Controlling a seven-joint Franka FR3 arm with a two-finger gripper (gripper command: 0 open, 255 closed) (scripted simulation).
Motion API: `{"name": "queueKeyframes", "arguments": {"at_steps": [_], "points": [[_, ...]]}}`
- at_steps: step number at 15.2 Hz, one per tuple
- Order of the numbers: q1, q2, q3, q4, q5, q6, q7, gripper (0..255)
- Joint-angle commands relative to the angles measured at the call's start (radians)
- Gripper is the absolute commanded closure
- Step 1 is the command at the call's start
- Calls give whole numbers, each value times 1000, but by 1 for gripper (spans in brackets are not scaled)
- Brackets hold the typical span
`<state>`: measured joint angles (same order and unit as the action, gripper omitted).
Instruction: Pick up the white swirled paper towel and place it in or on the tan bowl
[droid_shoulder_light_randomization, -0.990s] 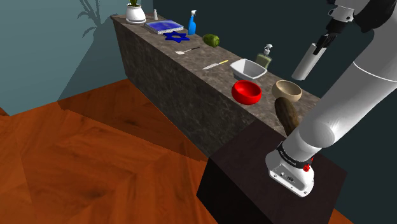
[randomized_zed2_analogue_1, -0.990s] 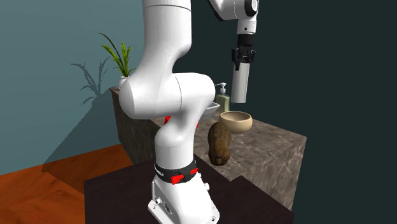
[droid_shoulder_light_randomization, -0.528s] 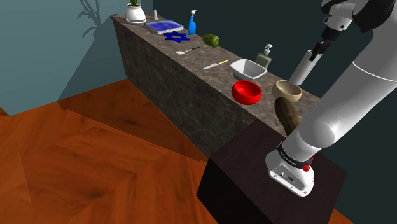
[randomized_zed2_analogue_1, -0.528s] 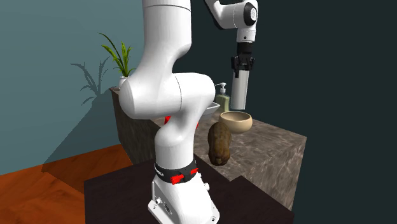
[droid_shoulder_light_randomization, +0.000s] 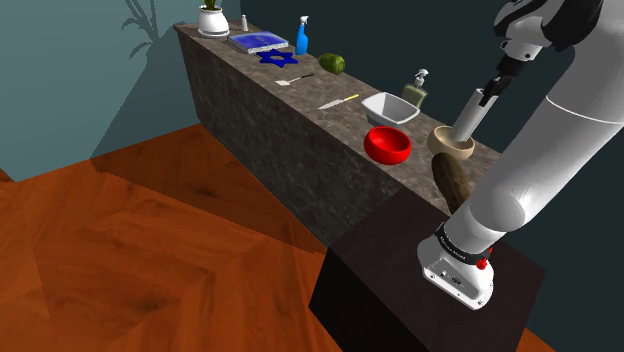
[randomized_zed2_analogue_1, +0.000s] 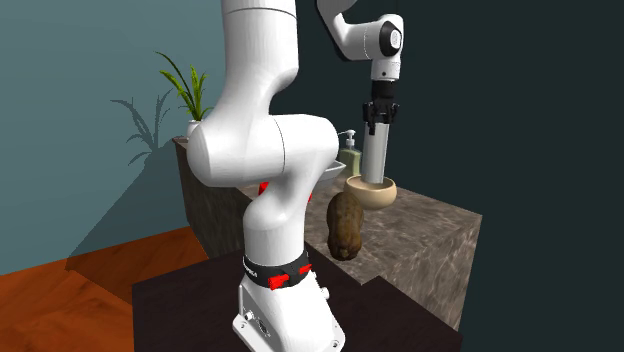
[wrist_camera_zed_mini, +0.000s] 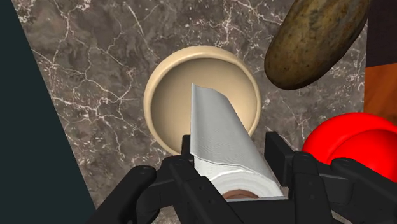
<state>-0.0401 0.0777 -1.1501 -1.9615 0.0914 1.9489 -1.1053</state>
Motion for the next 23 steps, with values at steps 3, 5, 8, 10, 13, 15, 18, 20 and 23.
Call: {"name": "queueKeyframes", "arguments": {"at_steps": [3,5,8,10,13,15,18,20,23], "points": [[-2,4,0,-5,4,7,-4,255],[-2,4,0,-5,4,7,-4,255],[-2,4,0,-5,5,7,-4,0],[-2,4,0,-5,5,7,-4,0],[-2,4,0,-5,5,7,-4,0],[7,-23,-3,48,-24,-56,17,0],[12,-38,-5,101,-38,-115,27,0],[12,-38,-5,101,-38,-115,27,0],[12,-38,-5,101,-38,-115,27,0]]}}
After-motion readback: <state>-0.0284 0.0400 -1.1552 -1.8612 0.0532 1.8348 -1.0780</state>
